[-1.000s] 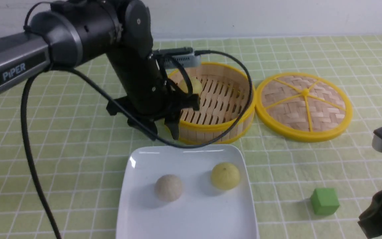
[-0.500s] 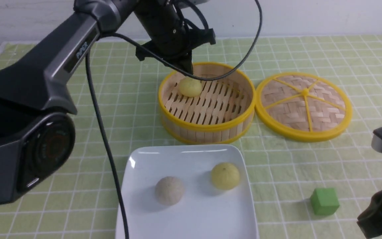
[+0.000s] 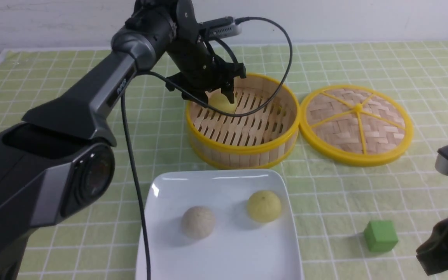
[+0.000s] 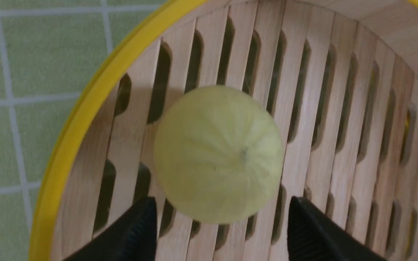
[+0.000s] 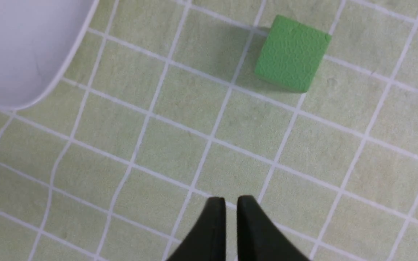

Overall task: Put the steamed buns into the plate on the green tablecloth.
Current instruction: 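Reach into the bamboo steamer and grasp a bun with the left gripper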

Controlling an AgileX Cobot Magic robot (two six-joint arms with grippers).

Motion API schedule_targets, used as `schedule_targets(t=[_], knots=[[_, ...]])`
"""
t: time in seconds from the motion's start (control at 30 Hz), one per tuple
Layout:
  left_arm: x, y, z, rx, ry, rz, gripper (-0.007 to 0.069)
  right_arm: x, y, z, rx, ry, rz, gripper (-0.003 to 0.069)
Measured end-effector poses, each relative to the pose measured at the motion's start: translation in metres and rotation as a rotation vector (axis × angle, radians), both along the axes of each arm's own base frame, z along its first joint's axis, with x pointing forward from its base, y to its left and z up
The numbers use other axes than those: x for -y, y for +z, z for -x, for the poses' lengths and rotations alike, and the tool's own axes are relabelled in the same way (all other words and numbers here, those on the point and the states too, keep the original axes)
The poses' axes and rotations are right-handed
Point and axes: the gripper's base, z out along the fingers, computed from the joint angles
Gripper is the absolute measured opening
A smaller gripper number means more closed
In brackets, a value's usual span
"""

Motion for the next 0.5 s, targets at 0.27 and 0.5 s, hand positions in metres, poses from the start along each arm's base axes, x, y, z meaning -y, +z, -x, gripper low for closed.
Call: schedule_targets(t=[0.27,0.5], knots=[[0.001,-0.016,-0.003,-0.026,-0.002,-0.015,0.0126,0.0,0.0,0.0,0.0,0.0,0.0,0.008],[-0.008,0.048,0.018,0.014,-0.035,-0.029,0.0021,0.0,0.0,0.0,-0.001,0.0,0.0,0.009]])
